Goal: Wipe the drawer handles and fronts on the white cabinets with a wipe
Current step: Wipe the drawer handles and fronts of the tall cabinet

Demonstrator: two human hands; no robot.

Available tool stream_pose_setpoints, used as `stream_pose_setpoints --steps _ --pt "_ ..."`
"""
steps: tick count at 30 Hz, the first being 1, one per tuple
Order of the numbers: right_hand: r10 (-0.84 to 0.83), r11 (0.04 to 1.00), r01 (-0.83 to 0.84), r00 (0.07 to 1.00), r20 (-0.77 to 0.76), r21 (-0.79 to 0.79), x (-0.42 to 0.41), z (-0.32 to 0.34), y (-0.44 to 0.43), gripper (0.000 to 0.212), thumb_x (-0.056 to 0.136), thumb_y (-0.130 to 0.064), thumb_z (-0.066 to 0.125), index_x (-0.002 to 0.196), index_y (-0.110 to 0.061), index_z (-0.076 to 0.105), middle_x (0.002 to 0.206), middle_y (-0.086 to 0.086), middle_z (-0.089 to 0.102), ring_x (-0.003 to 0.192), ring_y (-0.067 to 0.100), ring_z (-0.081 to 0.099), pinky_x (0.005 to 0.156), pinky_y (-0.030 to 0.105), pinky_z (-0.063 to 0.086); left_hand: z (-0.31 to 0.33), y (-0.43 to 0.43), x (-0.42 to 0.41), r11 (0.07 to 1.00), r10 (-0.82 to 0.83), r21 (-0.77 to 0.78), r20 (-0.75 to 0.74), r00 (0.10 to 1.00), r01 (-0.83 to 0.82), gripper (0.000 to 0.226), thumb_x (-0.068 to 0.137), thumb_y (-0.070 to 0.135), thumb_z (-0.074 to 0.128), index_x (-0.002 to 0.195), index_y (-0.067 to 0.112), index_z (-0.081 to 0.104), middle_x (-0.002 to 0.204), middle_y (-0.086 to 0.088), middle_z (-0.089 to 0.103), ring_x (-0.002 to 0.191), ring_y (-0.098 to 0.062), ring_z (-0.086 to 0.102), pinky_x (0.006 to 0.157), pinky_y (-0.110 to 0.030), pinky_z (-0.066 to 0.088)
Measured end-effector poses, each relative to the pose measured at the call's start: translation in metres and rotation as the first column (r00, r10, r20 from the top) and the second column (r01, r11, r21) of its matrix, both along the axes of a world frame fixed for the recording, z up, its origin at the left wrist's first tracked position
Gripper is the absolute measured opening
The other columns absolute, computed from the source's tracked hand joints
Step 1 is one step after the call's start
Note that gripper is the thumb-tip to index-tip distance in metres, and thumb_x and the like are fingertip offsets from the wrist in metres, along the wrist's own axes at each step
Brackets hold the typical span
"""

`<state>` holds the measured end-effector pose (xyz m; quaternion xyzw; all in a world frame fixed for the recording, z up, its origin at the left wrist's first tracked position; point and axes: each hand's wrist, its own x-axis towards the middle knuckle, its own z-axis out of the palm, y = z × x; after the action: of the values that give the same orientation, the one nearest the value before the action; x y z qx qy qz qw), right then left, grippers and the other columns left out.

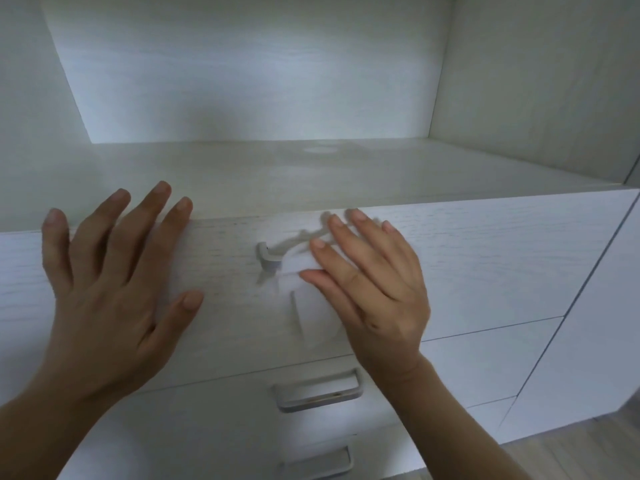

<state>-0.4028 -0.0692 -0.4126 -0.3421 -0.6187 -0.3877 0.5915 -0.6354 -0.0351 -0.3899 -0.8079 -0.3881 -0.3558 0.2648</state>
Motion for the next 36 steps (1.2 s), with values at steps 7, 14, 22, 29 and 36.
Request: stream_pose_setpoints --steps 7,14,22,29,36 --pt "-0.035 0.999 0.036 0.999 -0.034 0.038 -0.023 0.001 0.005 0.018 0.091 -0.032 0.066 0.099 -0.019 0.074 0.11 -0.002 0.069 0.11 0.019 0.063 0.1 0.038 0.044 -0.002 0.001 0.001 1.0 -0.025 0.0 0.024 0.999 0.025 0.066 0.096 0.059 0.016 0.146 0.017 0.024 0.153 -0.009 0.023 0.139 -0.037 0.02 0.1 -0.076 0.022" --pt "0.065 0.997 -0.066 0.998 0.024 0.032 -0.036 0.005 0.011 0.012 0.087 -0.024 0.073 0.096 -0.017 0.076 0.106 -0.001 0.072 0.107 0.018 0.064 0.092 0.036 0.05 -0.008 0.01 -0.006 0.999 -0.037 -0.019 0.016 0.999 0.037 0.065 0.095 0.06 0.016 0.152 0.03 0.011 0.159 -0.007 0.016 0.14 -0.042 0.022 0.104 -0.074 0.017" --pt "0.063 0.998 -0.063 0.998 0.012 0.028 -0.009 0.003 0.003 0.017 0.088 -0.024 0.072 0.094 -0.009 0.075 0.1 0.004 0.073 0.097 0.02 0.068 0.085 0.038 0.053 -0.008 0.012 -0.003 0.998 0.001 -0.069 0.025 1.0 0.0 0.072 0.09 0.061 0.019 0.153 0.028 0.009 0.161 0.002 0.009 0.141 -0.041 0.019 0.105 -0.072 0.017" --pt "0.095 0.994 -0.098 0.993 0.064 0.046 -0.035 0.003 0.01 0.014 0.087 -0.017 0.073 0.098 -0.01 0.075 0.108 0.004 0.071 0.109 0.02 0.064 0.093 0.036 0.051 -0.005 0.006 -0.003 1.0 -0.023 -0.018 -0.002 1.0 0.023 0.066 0.095 0.062 0.014 0.153 0.031 0.009 0.16 0.002 0.01 0.14 -0.043 0.021 0.105 -0.073 0.016" --pt "-0.003 0.999 0.002 1.0 0.026 0.044 0.006 -0.005 -0.001 0.021 0.089 -0.017 0.07 0.107 -0.009 0.064 0.111 0.008 0.067 0.111 0.024 0.063 0.097 0.039 0.05 -0.005 0.007 -0.003 1.0 0.021 -0.023 -0.017 1.0 -0.021 0.068 0.095 0.061 0.014 0.15 0.021 0.017 0.155 -0.014 0.022 0.14 -0.043 0.021 0.103 -0.074 0.019"
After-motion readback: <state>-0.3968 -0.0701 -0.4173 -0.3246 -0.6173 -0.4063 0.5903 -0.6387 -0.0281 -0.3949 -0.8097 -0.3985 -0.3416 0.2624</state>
